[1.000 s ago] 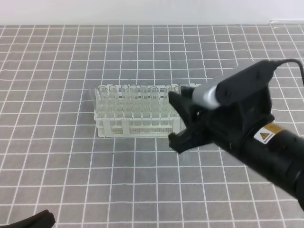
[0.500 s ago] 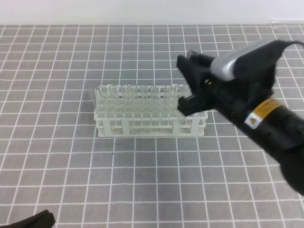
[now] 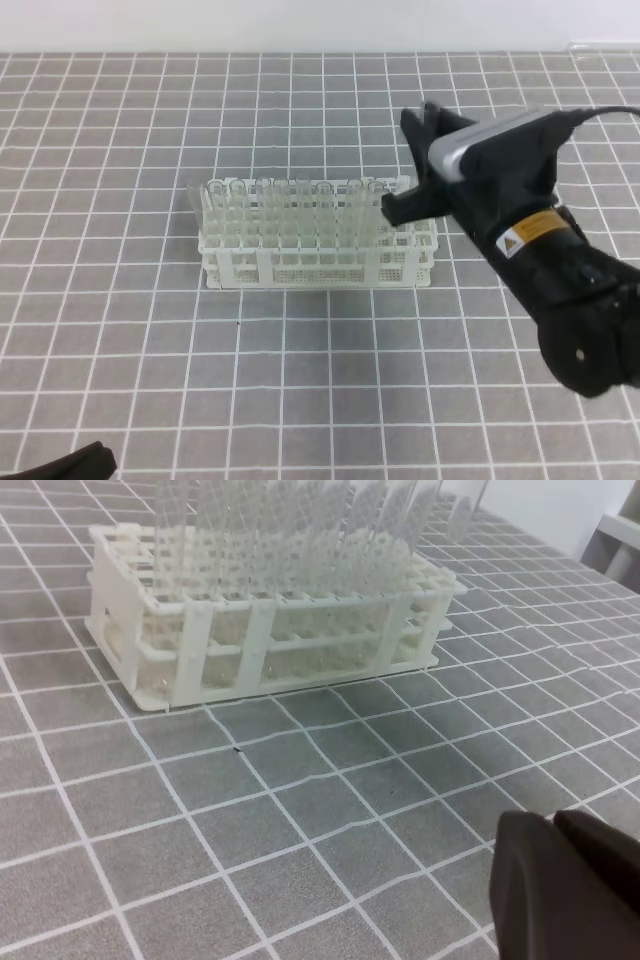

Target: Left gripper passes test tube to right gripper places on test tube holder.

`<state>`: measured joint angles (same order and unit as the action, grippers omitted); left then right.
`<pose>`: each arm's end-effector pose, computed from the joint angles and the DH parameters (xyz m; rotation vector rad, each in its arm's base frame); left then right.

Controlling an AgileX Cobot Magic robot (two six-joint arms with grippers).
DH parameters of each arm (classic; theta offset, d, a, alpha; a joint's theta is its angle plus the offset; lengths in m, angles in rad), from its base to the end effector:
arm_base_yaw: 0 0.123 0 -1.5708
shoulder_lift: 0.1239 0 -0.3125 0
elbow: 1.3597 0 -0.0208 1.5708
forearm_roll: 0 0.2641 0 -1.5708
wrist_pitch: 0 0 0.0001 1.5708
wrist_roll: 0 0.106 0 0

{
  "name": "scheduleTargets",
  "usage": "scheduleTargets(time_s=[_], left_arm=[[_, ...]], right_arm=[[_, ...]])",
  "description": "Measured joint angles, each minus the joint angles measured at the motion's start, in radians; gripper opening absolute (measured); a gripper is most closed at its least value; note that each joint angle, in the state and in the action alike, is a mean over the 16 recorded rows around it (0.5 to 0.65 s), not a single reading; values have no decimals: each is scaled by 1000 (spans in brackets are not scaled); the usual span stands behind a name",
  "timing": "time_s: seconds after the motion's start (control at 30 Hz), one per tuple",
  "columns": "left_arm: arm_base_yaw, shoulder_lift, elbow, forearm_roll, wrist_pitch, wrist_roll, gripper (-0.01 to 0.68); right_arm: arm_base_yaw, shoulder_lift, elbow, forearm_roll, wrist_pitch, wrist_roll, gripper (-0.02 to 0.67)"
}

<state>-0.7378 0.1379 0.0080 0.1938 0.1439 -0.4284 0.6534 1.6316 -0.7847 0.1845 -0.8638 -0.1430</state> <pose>0.0514 -0.0428 0.1880 0.4318 1.7695 -0.6749 0.3009 0.2118 0.2733 -0.3842 1.4389 0.4082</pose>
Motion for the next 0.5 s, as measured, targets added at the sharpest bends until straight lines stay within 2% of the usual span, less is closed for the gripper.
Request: scheduleTargets(time_s=[0.5], left_arm=[[0, 1, 0, 0, 3, 0, 0]], right_arm=[[-25, 143, -80, 3, -48, 22, 100]])
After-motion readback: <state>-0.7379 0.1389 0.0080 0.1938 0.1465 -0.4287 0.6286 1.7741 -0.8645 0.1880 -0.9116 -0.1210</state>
